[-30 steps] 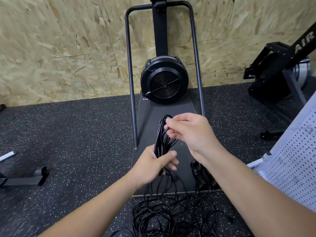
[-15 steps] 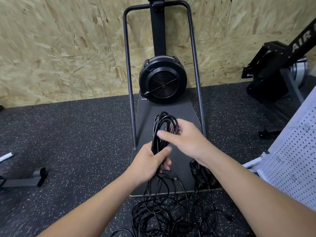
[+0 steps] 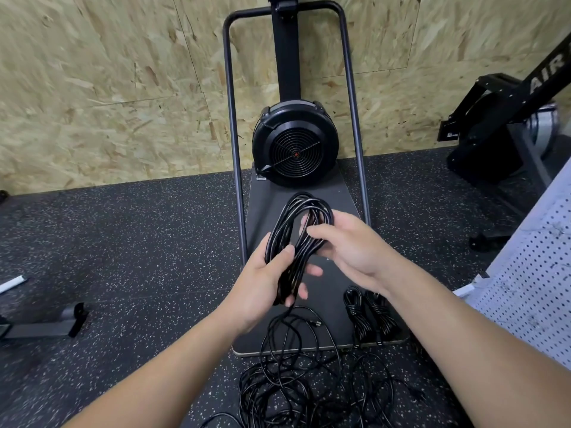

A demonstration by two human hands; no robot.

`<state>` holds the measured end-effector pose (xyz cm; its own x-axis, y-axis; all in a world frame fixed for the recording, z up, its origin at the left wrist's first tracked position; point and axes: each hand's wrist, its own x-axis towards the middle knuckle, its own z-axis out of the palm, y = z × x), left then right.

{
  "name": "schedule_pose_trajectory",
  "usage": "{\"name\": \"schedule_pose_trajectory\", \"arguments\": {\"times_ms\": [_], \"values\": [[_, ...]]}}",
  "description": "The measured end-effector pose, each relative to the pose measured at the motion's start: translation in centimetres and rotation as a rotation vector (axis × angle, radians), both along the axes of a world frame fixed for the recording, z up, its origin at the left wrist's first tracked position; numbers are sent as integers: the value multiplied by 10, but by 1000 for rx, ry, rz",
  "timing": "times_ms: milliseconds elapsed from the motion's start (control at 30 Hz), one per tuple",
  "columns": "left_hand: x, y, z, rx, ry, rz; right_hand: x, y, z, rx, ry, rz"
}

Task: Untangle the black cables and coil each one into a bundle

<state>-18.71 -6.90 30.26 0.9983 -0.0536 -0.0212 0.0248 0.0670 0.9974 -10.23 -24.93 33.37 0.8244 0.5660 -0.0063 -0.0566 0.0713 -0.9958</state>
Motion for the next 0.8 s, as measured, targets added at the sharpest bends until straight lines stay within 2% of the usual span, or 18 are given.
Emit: {"name": "schedule_pose_trajectory", "arguments": {"times_ms": [100, 300, 500, 600, 667, 733, 800], "values": [[0, 4, 0, 30, 24, -6, -1, 0, 1, 18, 38, 60], [-6, -2, -4, 19, 51, -60, 0, 6, -3, -82, 41, -86], [-6, -8, 3, -150, 93, -87, 4, 3, 0, 167, 154, -69], [-7, -15, 4, -176, 118, -196, -2, 7, 5, 333, 263, -47], [-8, -17, 4, -119, 159, -313, -9, 13, 8, 449, 359, -5], [-9, -14, 6, 27, 183, -458, -19, 19, 11, 538, 425, -29], [-9, -11, 8, 141, 185, -569, -25, 23, 14, 530, 446, -75]]}}
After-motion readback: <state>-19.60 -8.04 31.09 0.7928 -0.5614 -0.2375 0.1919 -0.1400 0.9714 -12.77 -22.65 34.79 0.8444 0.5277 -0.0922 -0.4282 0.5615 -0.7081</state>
